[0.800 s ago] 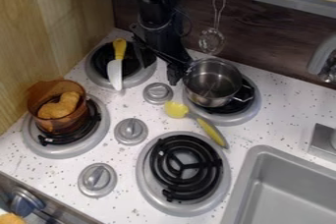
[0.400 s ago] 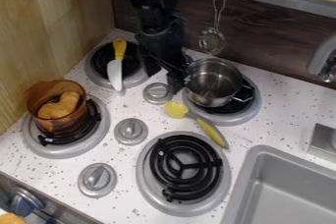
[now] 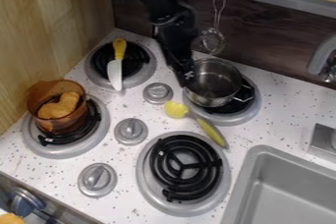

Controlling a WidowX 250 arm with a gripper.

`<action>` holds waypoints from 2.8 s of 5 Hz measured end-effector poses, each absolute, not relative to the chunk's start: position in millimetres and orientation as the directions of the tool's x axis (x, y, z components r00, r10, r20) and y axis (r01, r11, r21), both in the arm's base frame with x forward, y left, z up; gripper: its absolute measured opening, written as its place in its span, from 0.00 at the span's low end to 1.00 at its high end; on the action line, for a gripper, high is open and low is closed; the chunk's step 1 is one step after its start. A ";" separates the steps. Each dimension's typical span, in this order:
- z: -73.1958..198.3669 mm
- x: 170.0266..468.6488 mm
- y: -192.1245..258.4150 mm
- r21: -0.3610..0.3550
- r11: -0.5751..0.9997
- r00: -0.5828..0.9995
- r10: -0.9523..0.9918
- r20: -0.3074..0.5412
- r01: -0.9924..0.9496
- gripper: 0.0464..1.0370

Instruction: Transfered the pot from the upper right to the lower right of the burner

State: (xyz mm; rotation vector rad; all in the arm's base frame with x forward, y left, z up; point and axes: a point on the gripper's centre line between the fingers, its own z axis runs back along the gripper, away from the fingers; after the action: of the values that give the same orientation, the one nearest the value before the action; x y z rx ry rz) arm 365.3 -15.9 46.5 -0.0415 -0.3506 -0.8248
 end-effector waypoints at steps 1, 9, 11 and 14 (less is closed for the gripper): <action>35.7 372.1 -30.9 0.079 0.491 0.467 -0.860 0.205 0.868 0.96; -18.1 381.1 -45.9 0.131 0.449 0.417 -0.883 0.218 0.884 0.13; -5.3 374.5 -46.4 0.187 0.446 0.404 -0.887 0.225 0.876 0.04; 44.0 316.5 -57.3 0.190 0.666 0.652 -0.745 0.140 0.721 0.02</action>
State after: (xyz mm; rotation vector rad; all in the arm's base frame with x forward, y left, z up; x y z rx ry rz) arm 316.5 -57.3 44.0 0.1211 -0.2133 -0.8344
